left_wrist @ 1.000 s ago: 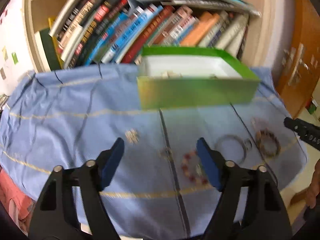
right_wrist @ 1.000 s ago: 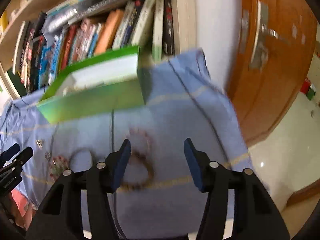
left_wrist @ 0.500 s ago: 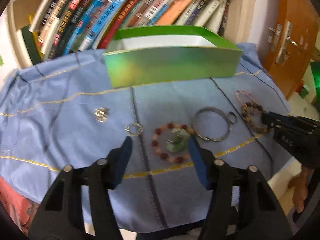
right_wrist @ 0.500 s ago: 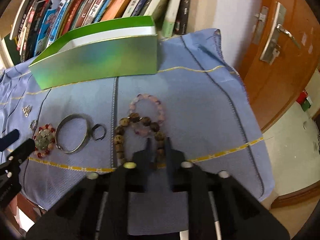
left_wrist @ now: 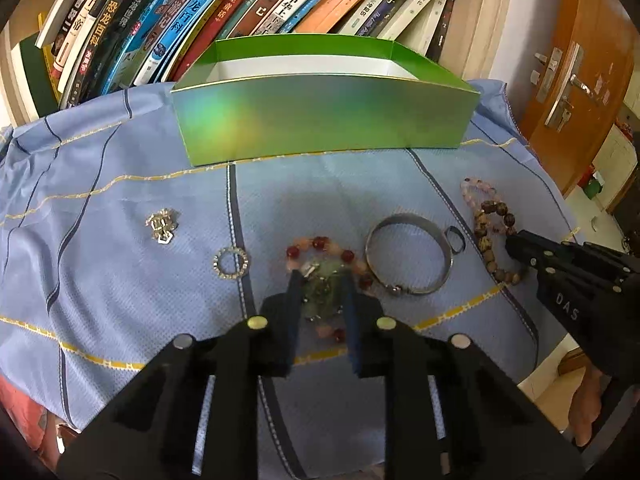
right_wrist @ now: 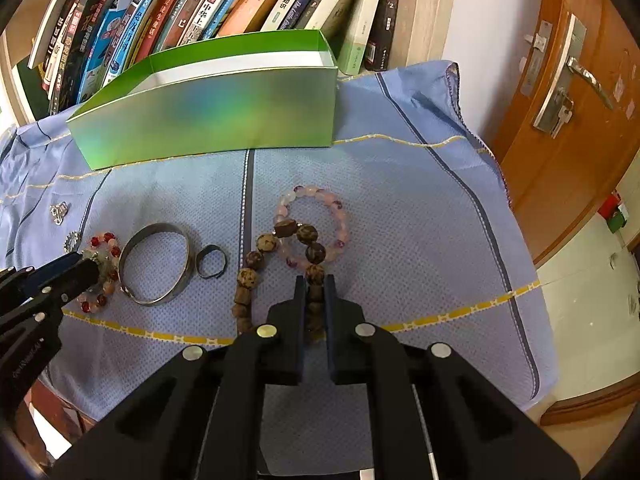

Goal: Organize jewelry

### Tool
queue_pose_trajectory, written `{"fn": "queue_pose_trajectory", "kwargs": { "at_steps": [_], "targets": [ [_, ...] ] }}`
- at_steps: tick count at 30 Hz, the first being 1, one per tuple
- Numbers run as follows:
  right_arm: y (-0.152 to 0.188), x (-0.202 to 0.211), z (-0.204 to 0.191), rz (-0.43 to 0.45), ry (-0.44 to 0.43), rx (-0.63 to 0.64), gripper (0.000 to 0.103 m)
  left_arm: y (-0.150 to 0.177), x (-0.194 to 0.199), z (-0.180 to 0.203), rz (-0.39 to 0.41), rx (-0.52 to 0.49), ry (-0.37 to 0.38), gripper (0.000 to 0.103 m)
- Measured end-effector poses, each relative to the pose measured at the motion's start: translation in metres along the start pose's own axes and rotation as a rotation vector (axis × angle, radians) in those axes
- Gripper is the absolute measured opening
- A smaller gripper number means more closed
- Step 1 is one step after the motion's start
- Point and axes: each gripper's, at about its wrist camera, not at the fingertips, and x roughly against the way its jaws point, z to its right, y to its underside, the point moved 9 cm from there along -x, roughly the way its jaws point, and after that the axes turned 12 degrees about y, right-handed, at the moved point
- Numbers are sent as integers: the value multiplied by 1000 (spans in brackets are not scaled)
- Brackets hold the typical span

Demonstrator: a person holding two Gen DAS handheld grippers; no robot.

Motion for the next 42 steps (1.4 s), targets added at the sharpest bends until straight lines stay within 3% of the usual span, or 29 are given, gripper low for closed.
{"fn": "queue_pose_trajectory", "kwargs": {
  "at_steps": [7,16,26,32,35,39,42],
  "targets": [
    [-2,6,-1,12,-34,-15,8,-5,22,-10,49,10,-39,18],
    [-19,43,7,98,-52,-38,8,-12,47,-25,103,28,-93,18],
    [-33,84,-18,179,-194,1,8,-5,44,-24,82,28,-81,18],
    [-16,45,-7,73,-102,4,9,1,33,-28,53,36,-84,19],
    [-3,26,-2,13,-75,8,20,3,32,-29,48,27,-93,32],
    [5,21,-2,-2,-71,21,37,6,34,-30,49,10,-108,53],
    [8,18,-6,-5,-60,31,41,9,31,-35,35,20,-111,56]
  ]
}}
